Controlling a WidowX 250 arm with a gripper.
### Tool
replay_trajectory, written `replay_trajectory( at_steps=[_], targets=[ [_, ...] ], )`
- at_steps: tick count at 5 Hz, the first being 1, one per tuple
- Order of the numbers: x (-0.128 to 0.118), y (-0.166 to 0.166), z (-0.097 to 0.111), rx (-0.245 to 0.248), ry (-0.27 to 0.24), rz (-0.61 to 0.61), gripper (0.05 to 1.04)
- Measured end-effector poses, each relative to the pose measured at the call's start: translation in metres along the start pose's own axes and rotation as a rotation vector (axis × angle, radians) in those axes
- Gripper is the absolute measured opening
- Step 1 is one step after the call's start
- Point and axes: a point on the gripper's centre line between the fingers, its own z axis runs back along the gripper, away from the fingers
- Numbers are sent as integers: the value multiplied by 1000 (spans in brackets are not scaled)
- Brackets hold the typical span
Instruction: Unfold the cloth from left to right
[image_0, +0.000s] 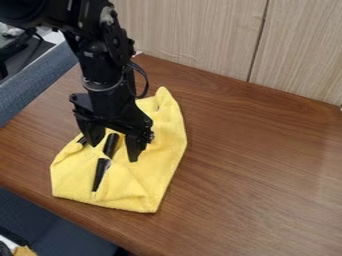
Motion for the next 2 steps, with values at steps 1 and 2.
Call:
replay_trajectory(
  at_steps=[1,2],
  targets=[
    [-2,0,-4,-2,20,1,1001],
    [-1,17,-10,8,25,74,1001]
  ],
)
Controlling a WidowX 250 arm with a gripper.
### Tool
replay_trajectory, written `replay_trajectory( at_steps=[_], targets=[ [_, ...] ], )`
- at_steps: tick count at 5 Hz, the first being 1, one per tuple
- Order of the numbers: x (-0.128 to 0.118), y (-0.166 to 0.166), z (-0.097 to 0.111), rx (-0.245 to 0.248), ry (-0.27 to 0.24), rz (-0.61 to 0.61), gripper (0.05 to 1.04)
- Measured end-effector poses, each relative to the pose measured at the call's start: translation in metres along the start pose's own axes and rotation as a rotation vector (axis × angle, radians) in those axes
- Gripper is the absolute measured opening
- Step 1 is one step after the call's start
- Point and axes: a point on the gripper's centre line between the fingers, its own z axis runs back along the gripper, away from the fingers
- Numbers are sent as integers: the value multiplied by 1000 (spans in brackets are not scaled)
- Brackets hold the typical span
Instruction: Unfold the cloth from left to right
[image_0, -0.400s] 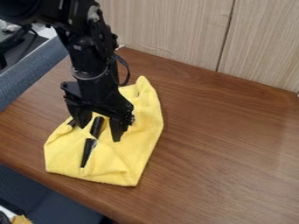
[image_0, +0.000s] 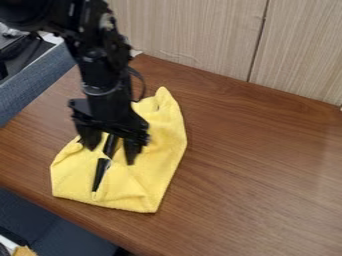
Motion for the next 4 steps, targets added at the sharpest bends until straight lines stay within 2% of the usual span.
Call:
replay_trajectory(
  at_steps=[2,4],
  targets=[
    [14,16,-12,14,23,76,1000],
    [25,20,-31,56,43,81,1000]
  ],
)
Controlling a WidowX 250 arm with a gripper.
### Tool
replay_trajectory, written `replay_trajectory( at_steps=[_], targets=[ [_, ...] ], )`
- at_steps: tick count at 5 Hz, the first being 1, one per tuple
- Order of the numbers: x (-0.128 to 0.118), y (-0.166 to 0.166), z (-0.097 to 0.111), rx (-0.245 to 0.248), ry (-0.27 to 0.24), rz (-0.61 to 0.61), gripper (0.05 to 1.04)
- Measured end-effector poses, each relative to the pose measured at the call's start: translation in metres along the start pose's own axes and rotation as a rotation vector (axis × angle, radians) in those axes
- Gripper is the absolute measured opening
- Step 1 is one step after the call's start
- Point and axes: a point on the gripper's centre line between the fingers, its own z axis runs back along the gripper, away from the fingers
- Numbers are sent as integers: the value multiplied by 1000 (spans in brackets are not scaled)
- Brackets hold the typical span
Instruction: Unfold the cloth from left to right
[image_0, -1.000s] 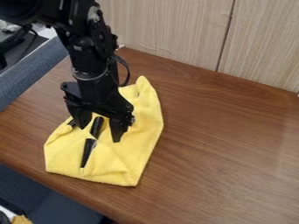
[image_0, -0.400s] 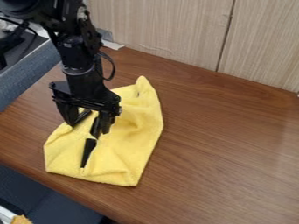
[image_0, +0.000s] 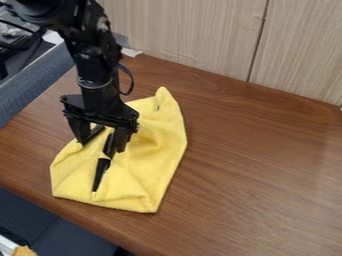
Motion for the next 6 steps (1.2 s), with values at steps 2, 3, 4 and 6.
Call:
replay_trajectory(
  at_steps=[2,3,4,6],
  targets=[
    [9,0,-14,12,29,25,1000],
    [8,3,-14,26,36,33,964],
    [7,8,-15,35,36,51,698],
    [6,9,-15,36,38,48,175]
  ],
)
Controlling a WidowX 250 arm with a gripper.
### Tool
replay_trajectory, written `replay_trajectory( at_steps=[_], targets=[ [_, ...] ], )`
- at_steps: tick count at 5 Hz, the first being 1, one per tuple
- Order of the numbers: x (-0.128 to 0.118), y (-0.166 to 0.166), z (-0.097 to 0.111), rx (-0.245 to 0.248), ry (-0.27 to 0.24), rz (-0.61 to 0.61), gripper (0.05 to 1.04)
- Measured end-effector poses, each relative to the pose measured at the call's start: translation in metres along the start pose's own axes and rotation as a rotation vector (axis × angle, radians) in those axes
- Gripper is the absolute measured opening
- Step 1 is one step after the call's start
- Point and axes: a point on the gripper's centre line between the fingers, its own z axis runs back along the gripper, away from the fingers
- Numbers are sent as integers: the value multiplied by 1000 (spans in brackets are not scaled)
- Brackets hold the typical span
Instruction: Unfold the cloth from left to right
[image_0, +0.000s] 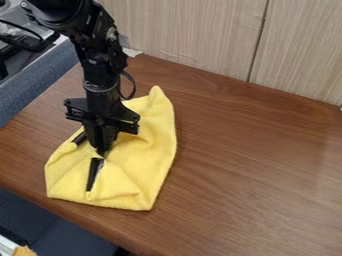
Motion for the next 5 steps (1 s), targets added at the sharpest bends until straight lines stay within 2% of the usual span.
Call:
replay_trajectory(
  at_steps=[1,2,3,4,5],
  targets=[
    [-1,0,-1,-3,4,0,71],
    [0,-1,6,-19,-8,8,58],
    [2,-4,24,-49,-35,21,57],
    [12,-26,54,-104,-103,-19,56],
    [13,-63,73,-174,-149,-95,56]
  ],
)
